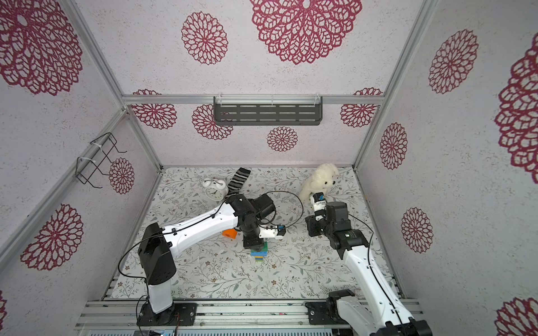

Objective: Assemble an ice cream with lego
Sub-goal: Assemble the lego brick with the lego brick.

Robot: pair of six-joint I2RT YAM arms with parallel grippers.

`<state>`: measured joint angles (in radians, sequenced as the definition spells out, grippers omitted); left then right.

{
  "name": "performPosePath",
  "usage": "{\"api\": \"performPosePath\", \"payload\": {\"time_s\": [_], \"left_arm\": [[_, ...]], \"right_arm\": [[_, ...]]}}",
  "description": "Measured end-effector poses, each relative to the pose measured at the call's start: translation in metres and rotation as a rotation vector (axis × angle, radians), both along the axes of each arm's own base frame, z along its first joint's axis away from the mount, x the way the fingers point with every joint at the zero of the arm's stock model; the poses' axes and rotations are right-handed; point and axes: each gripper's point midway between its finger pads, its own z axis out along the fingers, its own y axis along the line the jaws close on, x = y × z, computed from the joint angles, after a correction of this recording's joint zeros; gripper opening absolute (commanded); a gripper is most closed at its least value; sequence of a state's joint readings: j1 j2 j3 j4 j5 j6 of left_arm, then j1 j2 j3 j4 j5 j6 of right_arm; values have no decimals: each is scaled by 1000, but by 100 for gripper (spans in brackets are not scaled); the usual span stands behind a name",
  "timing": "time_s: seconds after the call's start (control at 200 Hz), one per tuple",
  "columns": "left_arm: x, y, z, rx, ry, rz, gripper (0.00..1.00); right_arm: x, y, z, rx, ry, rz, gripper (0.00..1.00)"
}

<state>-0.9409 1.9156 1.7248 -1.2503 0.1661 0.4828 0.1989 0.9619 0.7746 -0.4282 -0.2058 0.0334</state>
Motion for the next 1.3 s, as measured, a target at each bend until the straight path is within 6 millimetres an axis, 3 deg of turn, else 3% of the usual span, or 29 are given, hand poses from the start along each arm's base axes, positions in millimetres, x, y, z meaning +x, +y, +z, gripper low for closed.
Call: {"api": "performPosePath", "payload": {"time_s": [0.38,1.301], "left_arm": [[-4,4,-15,15,6,-47,22],[8,3,-20,27,-57,-105,21]], "right_arm": [[0,-1,0,0,0,-3,26],[0,-1,0,0,0,-5,26]]}}
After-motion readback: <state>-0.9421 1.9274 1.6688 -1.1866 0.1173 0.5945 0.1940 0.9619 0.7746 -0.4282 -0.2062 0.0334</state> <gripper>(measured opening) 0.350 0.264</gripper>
